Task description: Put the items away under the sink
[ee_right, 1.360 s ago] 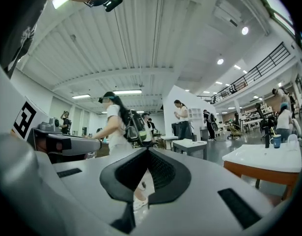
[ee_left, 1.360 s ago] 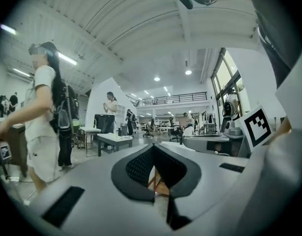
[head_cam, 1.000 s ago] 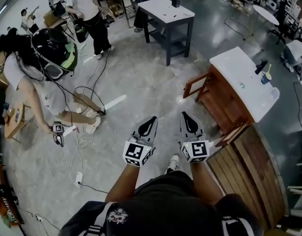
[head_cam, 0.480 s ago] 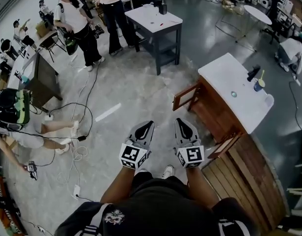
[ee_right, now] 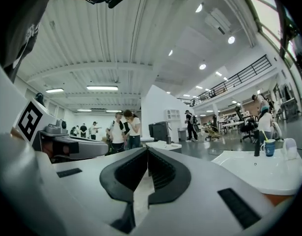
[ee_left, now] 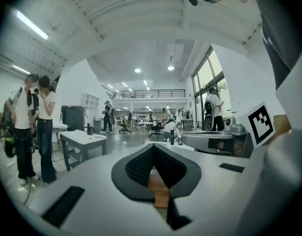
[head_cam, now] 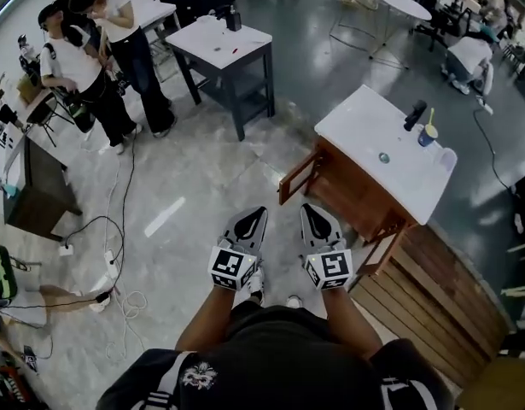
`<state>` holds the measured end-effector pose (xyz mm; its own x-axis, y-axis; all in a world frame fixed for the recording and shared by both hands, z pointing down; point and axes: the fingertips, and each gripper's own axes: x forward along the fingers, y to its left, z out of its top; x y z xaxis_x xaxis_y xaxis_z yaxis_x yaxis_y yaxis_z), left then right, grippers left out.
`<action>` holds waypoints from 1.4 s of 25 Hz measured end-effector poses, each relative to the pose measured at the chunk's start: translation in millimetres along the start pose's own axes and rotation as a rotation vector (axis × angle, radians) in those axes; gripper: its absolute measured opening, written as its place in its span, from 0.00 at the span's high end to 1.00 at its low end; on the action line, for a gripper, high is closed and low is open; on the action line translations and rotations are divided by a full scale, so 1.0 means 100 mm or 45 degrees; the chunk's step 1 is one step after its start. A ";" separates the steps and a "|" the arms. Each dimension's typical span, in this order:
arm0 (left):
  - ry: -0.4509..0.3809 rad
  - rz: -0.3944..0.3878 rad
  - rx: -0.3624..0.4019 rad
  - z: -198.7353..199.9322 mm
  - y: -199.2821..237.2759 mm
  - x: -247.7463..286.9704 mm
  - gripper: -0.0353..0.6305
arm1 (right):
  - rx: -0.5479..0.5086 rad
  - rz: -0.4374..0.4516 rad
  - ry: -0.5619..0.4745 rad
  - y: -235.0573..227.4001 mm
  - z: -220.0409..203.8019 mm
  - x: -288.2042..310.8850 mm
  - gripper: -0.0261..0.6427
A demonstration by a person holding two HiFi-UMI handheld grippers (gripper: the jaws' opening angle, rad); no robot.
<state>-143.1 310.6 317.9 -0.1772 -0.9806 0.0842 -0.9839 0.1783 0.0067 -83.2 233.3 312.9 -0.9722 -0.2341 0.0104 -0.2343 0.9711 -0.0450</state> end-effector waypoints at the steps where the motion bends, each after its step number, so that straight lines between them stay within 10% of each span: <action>1: -0.011 -0.025 0.008 0.04 0.08 0.10 0.95 | -0.005 -0.020 -0.008 -0.03 0.03 0.11 0.92; 16: -0.040 -0.337 -0.034 0.04 0.78 1.04 0.95 | -0.013 -0.350 0.033 -0.38 -0.02 0.80 0.92; 35: 0.021 -0.612 -0.006 -0.02 -0.04 2.13 0.95 | 0.033 -0.597 0.078 -1.57 -0.21 0.45 0.93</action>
<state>-177.0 101.4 338.2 0.2982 -0.9506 0.0860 -0.9542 -0.2944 0.0535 -90.4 71.7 341.5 -0.7599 -0.6431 0.0944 -0.6487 0.7597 -0.0465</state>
